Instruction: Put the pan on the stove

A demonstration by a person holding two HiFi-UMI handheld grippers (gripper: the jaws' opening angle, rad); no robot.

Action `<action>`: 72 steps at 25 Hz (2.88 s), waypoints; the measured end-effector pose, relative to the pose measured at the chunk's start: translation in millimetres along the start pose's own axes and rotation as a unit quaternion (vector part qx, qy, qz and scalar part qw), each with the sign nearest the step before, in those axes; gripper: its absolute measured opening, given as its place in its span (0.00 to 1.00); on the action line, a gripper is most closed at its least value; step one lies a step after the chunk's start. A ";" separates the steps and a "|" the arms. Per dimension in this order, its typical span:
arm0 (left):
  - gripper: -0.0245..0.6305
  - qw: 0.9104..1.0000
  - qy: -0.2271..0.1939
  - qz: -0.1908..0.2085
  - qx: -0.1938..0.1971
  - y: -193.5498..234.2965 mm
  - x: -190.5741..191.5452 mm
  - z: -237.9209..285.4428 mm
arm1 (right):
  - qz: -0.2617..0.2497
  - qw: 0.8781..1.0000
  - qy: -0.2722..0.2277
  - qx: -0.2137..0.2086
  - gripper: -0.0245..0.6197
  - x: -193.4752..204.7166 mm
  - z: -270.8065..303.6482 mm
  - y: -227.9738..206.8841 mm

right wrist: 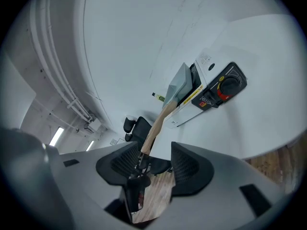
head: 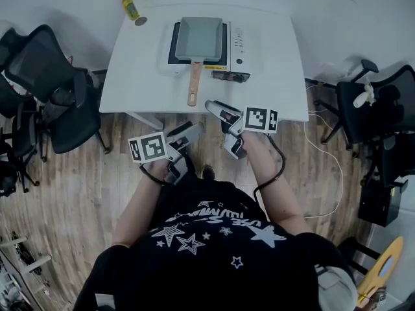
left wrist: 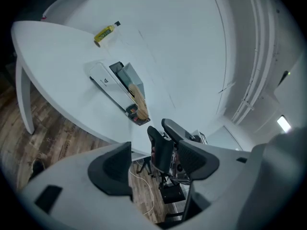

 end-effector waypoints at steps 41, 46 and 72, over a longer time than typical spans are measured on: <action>0.10 0.988 0.014 0.152 -0.003 -54.3 65.0 -139.1 | -0.147 0.977 -0.092 0.120 0.05 149.5 -66.3 74.9; 0.05 0.984 0.014 0.177 -0.004 -63.0 76.0 -159.8 | -0.159 0.974 -0.101 0.129 0.05 171.6 -72.4 84.8; 0.05 0.970 0.031 0.239 -0.020 -62.2 125.7 -231.2 | -0.170 0.965 -0.103 0.169 0.05 274.9 -78.7 86.2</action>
Point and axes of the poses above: the fingertips, and each gripper's own axes: z forward along the fingers, y to its left, x out of its underside, the point moved 5 cm from there along -z, backward along the fingers, and after that the axes turned 10 degrees about z, right-handed, at the moved point
